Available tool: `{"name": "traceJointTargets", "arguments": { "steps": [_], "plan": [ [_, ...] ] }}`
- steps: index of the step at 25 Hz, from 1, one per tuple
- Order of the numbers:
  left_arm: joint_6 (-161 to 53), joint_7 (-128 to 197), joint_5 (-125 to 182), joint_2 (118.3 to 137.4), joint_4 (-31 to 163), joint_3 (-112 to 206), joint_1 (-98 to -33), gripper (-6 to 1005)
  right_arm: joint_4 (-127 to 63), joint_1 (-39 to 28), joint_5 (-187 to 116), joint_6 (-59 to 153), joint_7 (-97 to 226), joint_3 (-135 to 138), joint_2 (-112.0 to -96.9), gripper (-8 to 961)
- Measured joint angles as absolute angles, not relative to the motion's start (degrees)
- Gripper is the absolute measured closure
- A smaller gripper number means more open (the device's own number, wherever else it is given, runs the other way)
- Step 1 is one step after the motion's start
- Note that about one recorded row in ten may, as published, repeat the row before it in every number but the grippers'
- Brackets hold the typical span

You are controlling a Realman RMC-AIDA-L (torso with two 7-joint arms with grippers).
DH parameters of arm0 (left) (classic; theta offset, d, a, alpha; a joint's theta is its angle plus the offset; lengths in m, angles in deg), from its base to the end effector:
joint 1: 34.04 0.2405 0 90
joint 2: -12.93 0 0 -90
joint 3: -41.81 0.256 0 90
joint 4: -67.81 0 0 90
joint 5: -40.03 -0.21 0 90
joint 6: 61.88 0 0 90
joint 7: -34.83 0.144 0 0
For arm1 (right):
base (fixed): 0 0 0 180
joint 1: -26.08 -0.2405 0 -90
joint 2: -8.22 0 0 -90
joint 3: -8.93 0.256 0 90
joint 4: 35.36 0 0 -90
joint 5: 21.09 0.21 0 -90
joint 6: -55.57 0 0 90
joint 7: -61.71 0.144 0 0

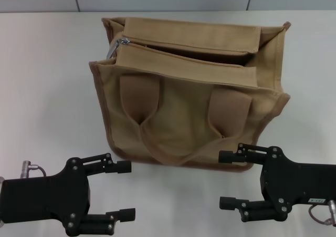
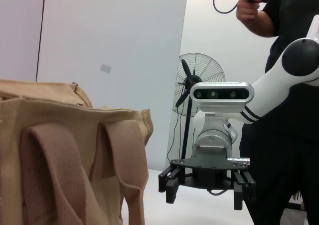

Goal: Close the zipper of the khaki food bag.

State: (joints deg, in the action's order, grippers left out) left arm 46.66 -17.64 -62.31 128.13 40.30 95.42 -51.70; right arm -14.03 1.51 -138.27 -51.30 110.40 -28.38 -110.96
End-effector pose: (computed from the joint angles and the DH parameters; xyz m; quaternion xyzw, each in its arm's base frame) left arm -0.2902 0.2176 -0.0066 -0.9373 -0.0795 -0.3384 0.0246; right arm 0.2726 0.2336 -0.0350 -0.9327 0.0788 0.3509 0.0269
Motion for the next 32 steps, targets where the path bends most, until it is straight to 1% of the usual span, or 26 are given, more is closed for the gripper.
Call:
{"name": "traceJointTargets", "arguments": {
  "steps": [22,27,29,30,31,32],
  "plan": [
    [46.7,-17.7,-62.1,128.11,40.3,94.8,-51.7,211,-14.4,1.2,-138.2,-51.3,110.4,-28.1,-110.96,167],
    [46.2,-16.8,-62.1,128.83,40.3,81.4,-50.1,213,-14.4,1.2,-138.2,-51.3,110.4,-27.9,-110.96,169],
    [45.8,-15.2,-62.1,129.48,40.3,75.5,-49.2,213,-14.4,1.2,-138.2,-51.3,110.4,-27.9,-110.96,169],
    [44.7,-13.6,-62.0,130.28,40.3,70.1,-48.6,214,-14.4,1.2,-138.2,-51.3,110.4,-27.9,-110.95,170],
    [44.7,-13.6,-62.0,130.28,40.3,70.1,-48.6,214,-14.4,1.2,-138.2,-51.3,110.4,-27.9,-110.95,170],
    [43.6,-12.6,-62.0,130.81,40.5,66.4,-48.2,214,-14.4,1.2,-138.2,-51.3,110.4,-27.8,-110.96,171]
  ]
}}
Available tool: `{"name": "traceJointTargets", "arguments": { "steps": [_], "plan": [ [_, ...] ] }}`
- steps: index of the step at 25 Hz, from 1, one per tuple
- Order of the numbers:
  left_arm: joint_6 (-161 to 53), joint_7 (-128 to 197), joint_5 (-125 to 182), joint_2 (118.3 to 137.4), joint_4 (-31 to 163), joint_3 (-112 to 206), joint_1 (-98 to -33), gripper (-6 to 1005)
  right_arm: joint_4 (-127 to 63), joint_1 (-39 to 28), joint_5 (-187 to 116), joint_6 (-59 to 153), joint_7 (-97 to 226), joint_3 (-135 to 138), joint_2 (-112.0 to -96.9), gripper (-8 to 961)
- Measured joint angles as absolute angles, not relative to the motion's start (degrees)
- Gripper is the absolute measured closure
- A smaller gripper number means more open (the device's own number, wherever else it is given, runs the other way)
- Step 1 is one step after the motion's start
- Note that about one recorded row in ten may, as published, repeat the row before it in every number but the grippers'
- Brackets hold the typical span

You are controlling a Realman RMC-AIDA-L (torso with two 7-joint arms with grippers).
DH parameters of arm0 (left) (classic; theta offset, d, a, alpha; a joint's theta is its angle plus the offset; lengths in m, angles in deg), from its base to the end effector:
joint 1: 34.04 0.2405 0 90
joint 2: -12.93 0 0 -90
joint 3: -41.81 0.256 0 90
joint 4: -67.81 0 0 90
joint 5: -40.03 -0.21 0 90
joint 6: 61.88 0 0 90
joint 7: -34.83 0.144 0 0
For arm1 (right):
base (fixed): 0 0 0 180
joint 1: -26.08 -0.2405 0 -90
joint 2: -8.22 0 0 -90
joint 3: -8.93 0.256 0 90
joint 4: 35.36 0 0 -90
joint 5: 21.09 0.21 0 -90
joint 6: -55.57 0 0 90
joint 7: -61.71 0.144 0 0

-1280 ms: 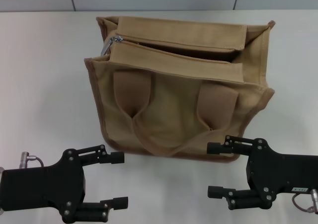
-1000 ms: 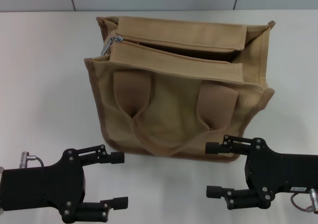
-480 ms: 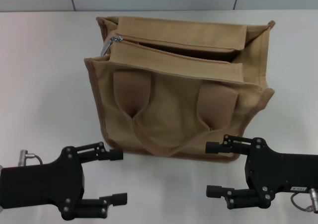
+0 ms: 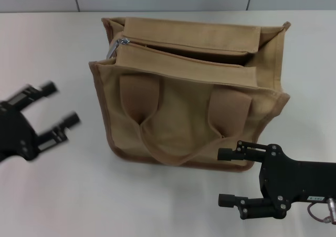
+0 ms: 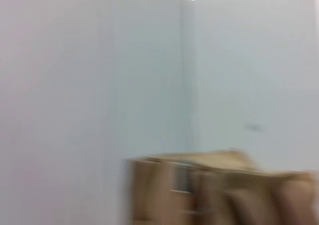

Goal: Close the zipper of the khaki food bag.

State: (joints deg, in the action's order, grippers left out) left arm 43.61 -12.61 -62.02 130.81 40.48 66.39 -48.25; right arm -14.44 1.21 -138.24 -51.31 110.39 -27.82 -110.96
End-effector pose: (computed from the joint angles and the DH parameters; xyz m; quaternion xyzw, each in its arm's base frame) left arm -0.3219 0.2316 0.0360 -0.8643 -0.1159 -0.3900 0.2956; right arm 0.2714 0.2350 -0.0350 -0.9311 0.0797 0.3549 0.0289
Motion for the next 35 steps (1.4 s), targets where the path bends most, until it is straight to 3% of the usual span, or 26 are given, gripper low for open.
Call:
{"name": "traceJointTargets", "arguments": {
  "steps": [14,30,35],
  "plan": [
    [38.6,-7.8,-62.1,131.21,44.5,60.6,-49.1,218,-14.4,1.2,-138.2,-51.3,110.4,-27.8,-110.96,176],
    [25.4,-6.9,-62.5,131.56,48.8,66.9,-61.3,230,-14.4,1.7,-138.2,-51.8,110.4,-27.8,-110.96,182],
    [24.8,-5.8,-62.2,131.58,50.0,66.9,-62.6,237,-14.4,1.8,-138.2,-51.9,110.4,-27.8,-110.96,184]
  ]
}}
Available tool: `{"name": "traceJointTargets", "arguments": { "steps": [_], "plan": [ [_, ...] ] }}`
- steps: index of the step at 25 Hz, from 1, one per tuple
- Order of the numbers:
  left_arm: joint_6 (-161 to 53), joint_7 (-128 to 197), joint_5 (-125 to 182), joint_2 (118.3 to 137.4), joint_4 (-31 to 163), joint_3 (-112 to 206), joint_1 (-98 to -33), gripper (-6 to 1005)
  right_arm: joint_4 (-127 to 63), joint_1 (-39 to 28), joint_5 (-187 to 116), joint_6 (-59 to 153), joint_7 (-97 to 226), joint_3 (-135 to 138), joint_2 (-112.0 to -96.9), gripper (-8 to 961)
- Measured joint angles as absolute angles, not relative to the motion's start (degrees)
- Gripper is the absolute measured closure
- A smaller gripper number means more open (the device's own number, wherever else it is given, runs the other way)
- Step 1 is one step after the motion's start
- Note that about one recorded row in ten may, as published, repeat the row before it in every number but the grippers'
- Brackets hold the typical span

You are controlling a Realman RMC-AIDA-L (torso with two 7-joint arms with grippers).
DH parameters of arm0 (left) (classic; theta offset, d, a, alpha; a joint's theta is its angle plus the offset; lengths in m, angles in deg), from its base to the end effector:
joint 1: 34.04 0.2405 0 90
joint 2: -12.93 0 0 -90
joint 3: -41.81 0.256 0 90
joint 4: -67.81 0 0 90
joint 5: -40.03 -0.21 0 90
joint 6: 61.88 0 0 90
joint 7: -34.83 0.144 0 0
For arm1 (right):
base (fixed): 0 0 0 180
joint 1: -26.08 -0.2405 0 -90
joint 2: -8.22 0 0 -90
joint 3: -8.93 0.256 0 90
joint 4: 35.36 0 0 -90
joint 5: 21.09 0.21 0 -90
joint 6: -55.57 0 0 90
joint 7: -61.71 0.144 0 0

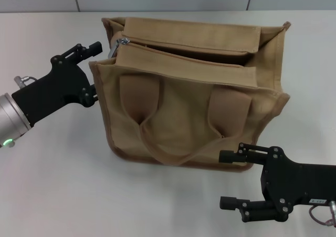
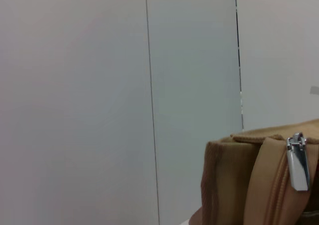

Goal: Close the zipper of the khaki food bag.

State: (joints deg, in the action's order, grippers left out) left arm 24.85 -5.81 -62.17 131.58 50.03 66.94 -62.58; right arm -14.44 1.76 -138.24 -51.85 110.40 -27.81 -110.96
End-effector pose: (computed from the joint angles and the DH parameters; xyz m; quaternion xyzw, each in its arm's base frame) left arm -0.2855 0.3183 -0.0087 -0.8796 -0.0975 -0.3409 0.3172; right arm 0.2728 0.2315 -0.0344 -0.9296 0.0829 0.3580 0.0276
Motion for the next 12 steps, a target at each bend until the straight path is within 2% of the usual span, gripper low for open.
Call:
{"name": "traceJointTargets", "arguments": {
  "steps": [3,10,12],
  "plan": [
    [25.2,-5.8,-62.2,131.45,50.0,66.9,-62.3,241,-14.4,1.8,-138.2,-51.9,110.4,-27.8,-110.96,186],
    [25.8,-5.8,-61.3,131.43,49.9,66.1,-61.3,419,-14.4,1.4,-138.2,-51.9,110.4,-27.9,-110.96,188],
    [25.9,-5.8,-60.7,131.4,50.0,66.1,-61.3,509,-14.4,1.4,-138.2,-51.9,110.4,-27.9,-110.96,189]
  ]
}}
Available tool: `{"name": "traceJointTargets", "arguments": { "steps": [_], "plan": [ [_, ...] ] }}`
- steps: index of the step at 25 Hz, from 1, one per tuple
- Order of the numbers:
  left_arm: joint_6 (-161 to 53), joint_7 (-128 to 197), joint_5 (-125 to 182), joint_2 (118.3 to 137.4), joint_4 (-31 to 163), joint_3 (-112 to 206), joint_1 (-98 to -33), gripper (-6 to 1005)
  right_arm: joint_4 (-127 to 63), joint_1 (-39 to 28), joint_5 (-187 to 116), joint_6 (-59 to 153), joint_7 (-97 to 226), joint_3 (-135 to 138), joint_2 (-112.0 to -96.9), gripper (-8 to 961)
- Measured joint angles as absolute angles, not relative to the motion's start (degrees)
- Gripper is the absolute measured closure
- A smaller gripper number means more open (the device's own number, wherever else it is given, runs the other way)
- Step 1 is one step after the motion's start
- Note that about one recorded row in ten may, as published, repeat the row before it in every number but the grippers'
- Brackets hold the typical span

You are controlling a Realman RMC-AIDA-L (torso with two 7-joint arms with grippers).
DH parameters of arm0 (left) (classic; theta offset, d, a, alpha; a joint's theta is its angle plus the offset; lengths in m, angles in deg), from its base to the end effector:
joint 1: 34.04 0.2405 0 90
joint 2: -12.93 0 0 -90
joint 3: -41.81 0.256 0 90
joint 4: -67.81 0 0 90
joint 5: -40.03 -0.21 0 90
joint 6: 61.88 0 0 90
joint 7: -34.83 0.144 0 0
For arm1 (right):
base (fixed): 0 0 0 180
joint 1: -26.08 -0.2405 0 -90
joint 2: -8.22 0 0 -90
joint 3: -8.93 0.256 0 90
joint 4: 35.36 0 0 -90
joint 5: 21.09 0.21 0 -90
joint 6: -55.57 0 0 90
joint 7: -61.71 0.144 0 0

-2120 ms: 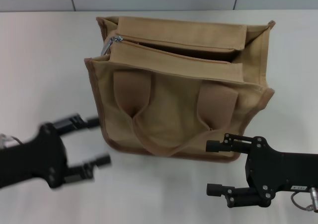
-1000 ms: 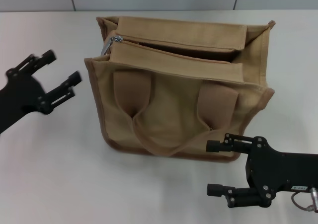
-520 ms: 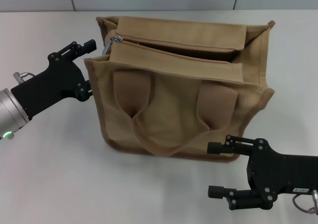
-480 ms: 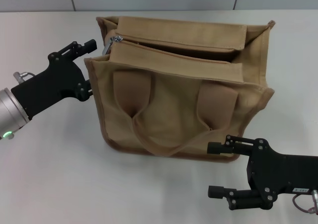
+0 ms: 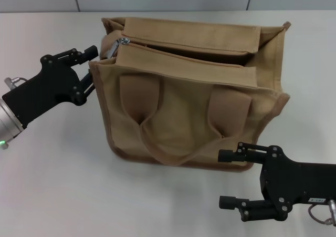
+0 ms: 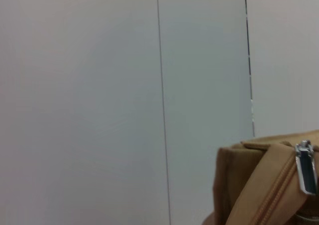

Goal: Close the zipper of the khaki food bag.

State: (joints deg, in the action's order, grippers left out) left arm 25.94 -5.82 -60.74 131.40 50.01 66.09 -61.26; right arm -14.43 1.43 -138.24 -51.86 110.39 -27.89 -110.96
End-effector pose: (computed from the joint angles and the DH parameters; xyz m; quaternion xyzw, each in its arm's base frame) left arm -0.2913 0.3134 -0.0021 -0.8690 -0.1056 -0.3513 0.3321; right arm 0.2714 0.2329 -0.0345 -0.9300 0.0799 0.3578 0.0260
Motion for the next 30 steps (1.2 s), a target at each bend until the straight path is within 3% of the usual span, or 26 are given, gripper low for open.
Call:
{"name": "traceJointTargets", "arguments": {
  "steps": [8,16,30],
  "plan": [
    [26.0,-5.8,-59.9,131.41,50.1,66.0,-61.2,878,-14.4,1.6,-138.2,-51.8,110.4,-27.8,-110.96,192],
    [28.3,-6.2,-57.9,131.42,50.0,66.0,-60.7,975,-14.4,1.6,-138.2,-51.9,110.4,-27.8,-110.96,195],
    [38.3,-6.9,-54.8,131.4,49.6,66.1,-60.5,975,-14.2,-0.3,-131.9,-63.1,116.0,-27.6,-110.76,201]
  ]
}}
